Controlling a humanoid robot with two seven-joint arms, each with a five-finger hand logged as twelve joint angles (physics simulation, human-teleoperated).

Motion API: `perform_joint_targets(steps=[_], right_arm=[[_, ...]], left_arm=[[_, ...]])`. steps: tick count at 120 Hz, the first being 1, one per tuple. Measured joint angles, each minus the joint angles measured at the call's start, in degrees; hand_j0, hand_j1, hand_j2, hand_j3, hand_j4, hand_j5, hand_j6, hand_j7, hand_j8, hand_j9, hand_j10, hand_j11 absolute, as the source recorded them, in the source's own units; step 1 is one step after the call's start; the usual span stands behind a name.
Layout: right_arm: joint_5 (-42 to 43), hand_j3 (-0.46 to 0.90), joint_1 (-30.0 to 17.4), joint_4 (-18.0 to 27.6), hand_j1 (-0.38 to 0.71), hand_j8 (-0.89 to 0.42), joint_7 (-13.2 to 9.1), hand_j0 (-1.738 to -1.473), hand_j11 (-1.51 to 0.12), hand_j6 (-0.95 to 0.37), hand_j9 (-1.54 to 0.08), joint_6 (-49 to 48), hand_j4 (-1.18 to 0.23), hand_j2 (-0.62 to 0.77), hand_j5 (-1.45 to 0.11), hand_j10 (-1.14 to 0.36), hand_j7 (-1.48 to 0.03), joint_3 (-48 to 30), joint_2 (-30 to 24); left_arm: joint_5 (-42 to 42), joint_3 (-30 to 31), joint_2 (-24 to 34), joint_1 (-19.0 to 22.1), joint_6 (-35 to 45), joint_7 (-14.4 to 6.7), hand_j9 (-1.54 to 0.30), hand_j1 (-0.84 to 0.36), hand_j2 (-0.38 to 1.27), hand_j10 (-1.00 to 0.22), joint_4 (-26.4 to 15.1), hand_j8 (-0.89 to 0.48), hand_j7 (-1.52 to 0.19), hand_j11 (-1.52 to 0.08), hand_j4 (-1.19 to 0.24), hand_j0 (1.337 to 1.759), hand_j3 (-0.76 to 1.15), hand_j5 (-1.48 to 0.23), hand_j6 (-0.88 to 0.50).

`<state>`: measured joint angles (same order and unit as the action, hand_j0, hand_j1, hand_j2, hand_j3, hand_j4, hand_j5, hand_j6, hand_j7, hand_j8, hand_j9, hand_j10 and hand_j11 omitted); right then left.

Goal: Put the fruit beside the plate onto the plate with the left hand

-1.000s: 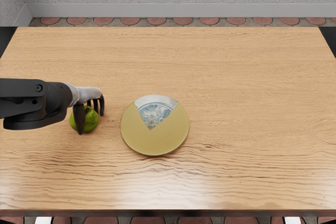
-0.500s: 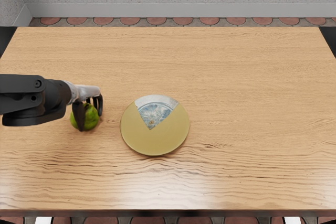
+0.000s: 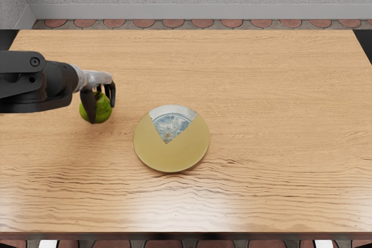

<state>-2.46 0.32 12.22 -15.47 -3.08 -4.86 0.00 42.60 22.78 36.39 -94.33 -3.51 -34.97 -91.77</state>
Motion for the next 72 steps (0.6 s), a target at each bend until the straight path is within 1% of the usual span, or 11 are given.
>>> perform_joint_targets(steps=[7, 10, 21, 36, 51, 72], right_arm=[[0.0, 0.00, 0.1, 0.0, -0.31, -0.03, 0.0, -1.658, -0.04, -0.03, -0.04, 0.0, -0.03, -0.01, -0.04, -0.03, -0.04, 0.0, 0.0], [0.0, 0.00, 0.1, 0.0, -0.31, -0.03, 0.0, -1.658, -0.04, -0.03, -0.04, 0.0, -0.03, -0.01, -0.04, -0.03, -0.04, 0.0, 0.0], [0.0, 0.00, 0.2, 0.0, -0.31, -0.03, 0.0, -1.658, -0.04, -0.03, -0.04, 0.0, -0.03, -0.01, -0.04, -0.03, -0.04, 0.0, 0.0], [0.0, 0.00, 0.3, 0.0, -0.31, -0.03, 0.0, -1.658, -0.04, -0.03, -0.04, 0.0, -0.03, -0.01, -0.04, -0.03, -0.04, -0.1, 0.0], [0.0, 0.00, 0.3, 0.0, -0.31, -0.03, 0.0, -1.658, -0.04, -0.03, -0.04, 0.0, -0.03, -0.01, -0.04, -0.03, -0.04, -0.1, 0.0], [0.0, 0.00, 0.3, 0.0, -0.31, -0.03, 0.0, -1.658, -0.04, -0.03, -0.04, 0.0, -0.03, -0.01, -0.04, -0.03, -0.04, -0.1, 0.0]], left_arm=[[-1.3, -0.1, 0.1, -1.4, -0.6, 0.0, -0.91, -0.26, 0.31, -0.32, 0.0, -0.17, -0.93, -0.92, -0.62, 1.652, 0.00, -0.98, -0.22], [-1.8, -0.1, 0.1, -2.3, -0.7, 0.0, -0.92, -0.27, 0.32, -0.32, 0.0, -0.20, -0.93, -0.91, -0.63, 1.653, 0.00, -0.97, -0.25], [-4.0, -0.2, 0.0, -5.2, -1.8, 0.0, -0.92, -0.27, 0.36, -0.33, 0.1, -0.18, -0.94, -0.91, -0.62, 1.653, 0.00, -0.97, -0.23], [-7.7, -0.3, -0.9, -9.4, -3.1, 0.0, -0.93, -0.31, 0.38, -0.31, 0.5, -0.16, -0.95, -0.91, -0.62, 1.652, 0.00, -0.98, -0.21], [-10.4, -0.4, -4.6, -11.0, -3.9, 0.0, -0.93, -0.32, 0.39, -0.31, 1.4, -0.15, -0.95, -0.91, -0.62, 1.652, 0.00, -0.99, -0.20], [-12.2, -0.6, -9.9, -11.3, -4.2, 0.0, -0.93, -0.33, 0.40, -0.30, 3.2, -0.14, -0.95, -0.92, -0.61, 1.652, 0.00, -1.00, -0.19]])
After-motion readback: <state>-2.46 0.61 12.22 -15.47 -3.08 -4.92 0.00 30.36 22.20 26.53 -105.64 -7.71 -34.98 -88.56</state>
